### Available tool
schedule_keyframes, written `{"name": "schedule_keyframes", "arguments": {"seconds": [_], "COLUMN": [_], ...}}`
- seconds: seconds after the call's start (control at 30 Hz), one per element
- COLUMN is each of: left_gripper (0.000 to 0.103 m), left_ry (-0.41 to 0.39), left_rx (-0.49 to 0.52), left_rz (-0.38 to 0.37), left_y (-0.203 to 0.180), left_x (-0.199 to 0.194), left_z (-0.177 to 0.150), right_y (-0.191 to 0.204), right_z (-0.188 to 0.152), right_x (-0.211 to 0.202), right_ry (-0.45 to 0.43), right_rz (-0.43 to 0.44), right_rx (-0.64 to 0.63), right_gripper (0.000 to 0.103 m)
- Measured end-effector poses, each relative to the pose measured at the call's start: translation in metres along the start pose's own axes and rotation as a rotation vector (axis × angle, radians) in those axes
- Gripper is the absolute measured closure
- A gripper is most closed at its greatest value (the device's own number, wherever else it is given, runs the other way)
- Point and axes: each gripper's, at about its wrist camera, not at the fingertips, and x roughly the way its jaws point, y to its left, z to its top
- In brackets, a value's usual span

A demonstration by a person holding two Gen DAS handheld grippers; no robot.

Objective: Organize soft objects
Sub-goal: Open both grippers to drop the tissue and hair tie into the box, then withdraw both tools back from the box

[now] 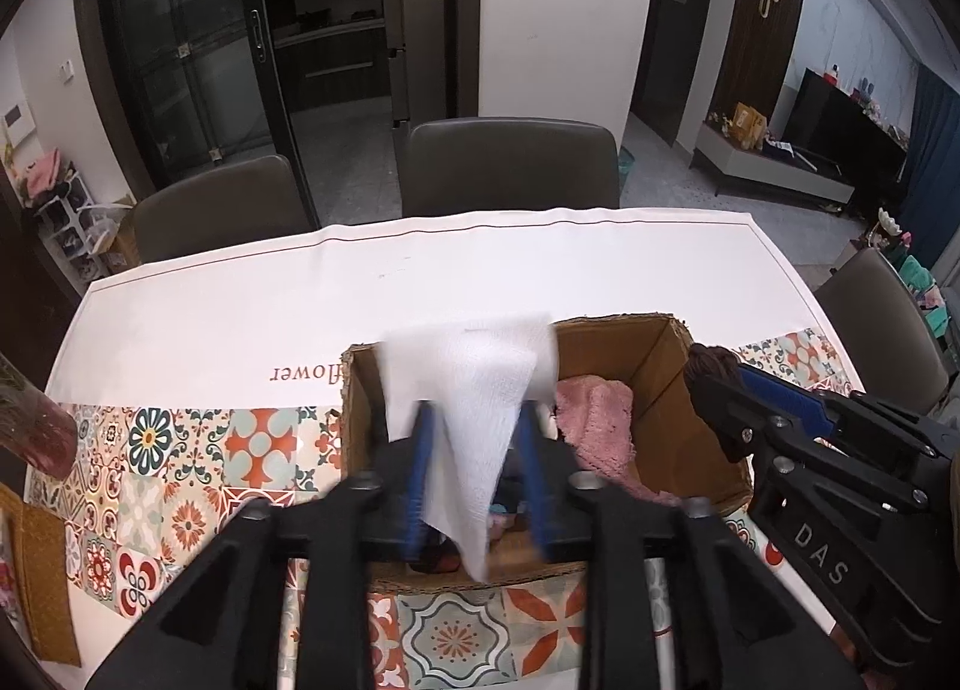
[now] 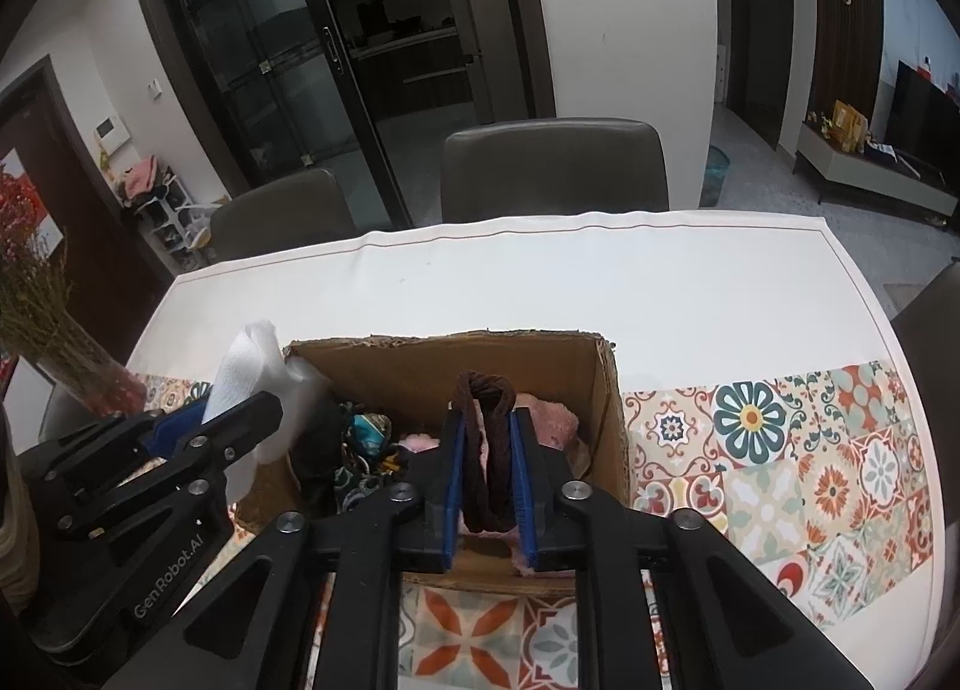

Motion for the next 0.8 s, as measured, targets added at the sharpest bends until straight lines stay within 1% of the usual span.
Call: {"name": "schedule_keyframes", "arguments": {"seconds": [0.03,0.07,0.1,0.13,0.2,0.23,0.33,0.43,0.6,0.73,0.8], "left_gripper": [0.054,0.047,0.046,0.046,0.045,0.041,0.031,0.021,0.015,0.013,0.012], "left_ry": [-0.002,-0.002,-0.002,-0.002,0.003,0.002,-0.014,-0.025,-0.034,-0.051,-0.049], "left_rx": [-0.004,-0.008,-0.013,-0.013,-0.008,-0.009,-0.015,-0.028,-0.041,-0.055,-0.067], "left_rz": [0.009,0.016,0.026,0.028,0.039,0.05,0.097,0.125,0.144,0.166,0.17], "left_y": [0.001,0.001,0.002,0.003,0.003,0.004,0.005,0.007,0.011,0.013,0.014], "left_x": [-0.001,-0.001,-0.001,-0.002,-0.003,-0.004,-0.009,-0.014,-0.026,-0.039,-0.044], "left_z": [-0.001,-0.001,-0.002,-0.002,-0.003,-0.003,-0.006,-0.007,-0.01,-0.014,-0.018], "right_y": [0.001,0.001,0.0,0.0,-0.001,-0.001,-0.001,-0.001,0.001,0.002,0.002], "right_z": [0.0,-0.001,-0.001,-0.002,-0.002,-0.003,-0.003,-0.004,-0.003,-0.005,-0.007], "right_x": [0.0,0.0,0.0,0.0,-0.001,-0.002,-0.005,-0.01,-0.021,-0.035,-0.04], "right_ry": [0.003,0.005,0.006,0.005,0.003,0.005,0.001,-0.008,-0.01,-0.038,-0.04], "right_rz": [-0.004,-0.01,-0.017,-0.032,-0.054,-0.065,-0.085,-0.1,-0.111,-0.128,-0.131], "right_rx": [-0.002,-0.001,0.002,0.006,0.008,0.009,0.011,0.013,0.015,0.024,0.022], "right_gripper": [0.074,0.069,0.058,0.052,0.046,0.043,0.04,0.038,0.037,0.029,0.029]}}
